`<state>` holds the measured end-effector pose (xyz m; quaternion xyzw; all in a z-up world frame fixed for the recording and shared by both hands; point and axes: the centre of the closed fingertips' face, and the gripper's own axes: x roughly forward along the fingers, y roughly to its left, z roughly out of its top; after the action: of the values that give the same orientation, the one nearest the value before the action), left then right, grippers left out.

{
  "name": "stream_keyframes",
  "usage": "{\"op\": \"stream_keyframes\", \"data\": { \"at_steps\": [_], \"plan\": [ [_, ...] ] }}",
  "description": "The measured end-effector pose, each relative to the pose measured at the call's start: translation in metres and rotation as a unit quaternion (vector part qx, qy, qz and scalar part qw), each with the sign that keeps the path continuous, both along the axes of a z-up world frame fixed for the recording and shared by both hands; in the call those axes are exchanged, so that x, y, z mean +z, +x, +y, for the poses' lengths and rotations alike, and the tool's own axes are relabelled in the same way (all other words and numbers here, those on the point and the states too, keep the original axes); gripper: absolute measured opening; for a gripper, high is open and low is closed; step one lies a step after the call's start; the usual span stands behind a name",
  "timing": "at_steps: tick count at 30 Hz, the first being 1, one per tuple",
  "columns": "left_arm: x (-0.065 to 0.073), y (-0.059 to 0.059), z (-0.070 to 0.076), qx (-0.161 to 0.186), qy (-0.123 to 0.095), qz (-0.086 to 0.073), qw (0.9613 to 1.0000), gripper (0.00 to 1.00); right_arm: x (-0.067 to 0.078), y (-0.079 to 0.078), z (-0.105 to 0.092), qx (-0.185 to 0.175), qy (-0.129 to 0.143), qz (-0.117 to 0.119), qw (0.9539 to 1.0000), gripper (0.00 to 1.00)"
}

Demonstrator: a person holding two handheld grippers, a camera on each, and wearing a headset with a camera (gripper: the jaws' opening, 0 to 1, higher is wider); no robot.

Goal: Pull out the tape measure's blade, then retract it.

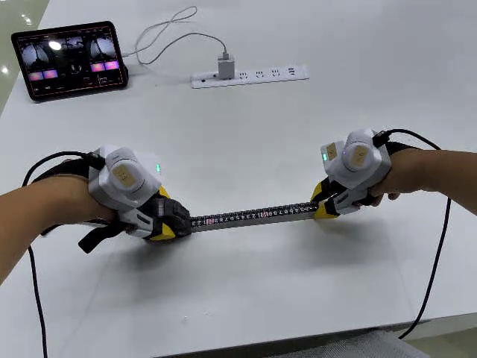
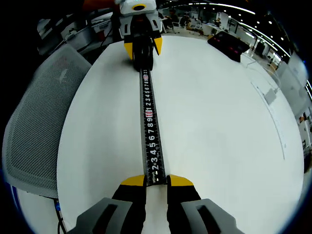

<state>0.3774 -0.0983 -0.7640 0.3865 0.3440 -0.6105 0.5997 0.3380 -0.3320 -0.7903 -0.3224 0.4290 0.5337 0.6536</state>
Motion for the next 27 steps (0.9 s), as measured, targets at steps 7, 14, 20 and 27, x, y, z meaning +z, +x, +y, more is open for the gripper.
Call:
{"op": "stream_keyframes", "data": {
  "at_steps": [7, 14, 20, 27],
  "plan": [
    [0.000, 0.001, 0.000, -0.007, 0.011, -0.005, 0.9999, 0.39, -0.001, -0.004, -0.002, 0.018, -0.020, -0.002, 0.9996, 0.15],
    [0.010, 0.000, -0.001, -0.003, 0.005, 0.003, 1.0000, 0.47, 0.004, -0.003, 0.001, 0.009, -0.016, -0.003, 0.9998, 0.25],
    [0.015, -0.002, 0.000, 0.011, -0.002, 0.019, 0.9998, 0.55, 0.014, -0.002, 0.004, -0.006, -0.010, -0.002, 0.9999, 0.38],
    [0.022, -0.001, -0.001, 0.039, -0.024, 0.029, 0.9986, 0.63, 0.020, -0.004, 0.002, -0.045, 0.001, 0.004, 0.9990, 0.51]
  ]
}}
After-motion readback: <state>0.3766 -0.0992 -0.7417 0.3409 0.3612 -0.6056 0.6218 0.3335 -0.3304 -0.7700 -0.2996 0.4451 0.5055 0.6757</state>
